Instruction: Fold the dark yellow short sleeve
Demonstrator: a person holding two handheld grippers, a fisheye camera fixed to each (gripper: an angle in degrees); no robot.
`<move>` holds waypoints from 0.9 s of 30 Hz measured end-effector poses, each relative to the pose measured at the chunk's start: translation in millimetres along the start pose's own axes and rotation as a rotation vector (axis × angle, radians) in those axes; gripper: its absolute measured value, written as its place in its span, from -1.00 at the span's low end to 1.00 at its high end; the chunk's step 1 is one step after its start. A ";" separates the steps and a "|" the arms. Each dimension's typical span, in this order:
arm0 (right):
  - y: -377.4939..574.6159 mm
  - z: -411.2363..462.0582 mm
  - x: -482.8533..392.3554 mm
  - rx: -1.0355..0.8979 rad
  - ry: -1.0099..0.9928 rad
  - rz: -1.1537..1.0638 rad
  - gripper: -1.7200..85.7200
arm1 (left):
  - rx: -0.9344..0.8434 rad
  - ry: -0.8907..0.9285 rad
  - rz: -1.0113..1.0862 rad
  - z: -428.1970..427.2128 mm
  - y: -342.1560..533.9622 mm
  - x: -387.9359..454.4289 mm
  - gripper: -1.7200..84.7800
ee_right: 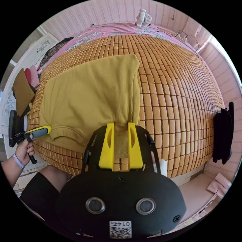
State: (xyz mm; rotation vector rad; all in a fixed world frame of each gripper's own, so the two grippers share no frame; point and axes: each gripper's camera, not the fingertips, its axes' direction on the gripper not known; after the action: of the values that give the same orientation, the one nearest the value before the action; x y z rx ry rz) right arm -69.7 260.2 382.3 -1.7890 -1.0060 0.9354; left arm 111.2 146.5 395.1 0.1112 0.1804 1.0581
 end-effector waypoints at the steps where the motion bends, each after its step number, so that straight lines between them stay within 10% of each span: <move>1: 4.9 0.0 -2.6 0.023 0.012 0.001 -0.77 | 0.017 -0.020 0.031 2.1 5.2 3.7 -0.96; 27: 95.7 -8.1 -1.6 0.344 -0.065 0.041 -0.91 | 0.106 -0.146 0.417 57.9 95.2 31.2 -0.98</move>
State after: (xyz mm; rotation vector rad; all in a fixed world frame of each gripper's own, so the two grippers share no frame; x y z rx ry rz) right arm -38.6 226.7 297.8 -1.5042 -0.7941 1.1239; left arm 56.4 219.9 465.8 0.3314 0.0811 1.4500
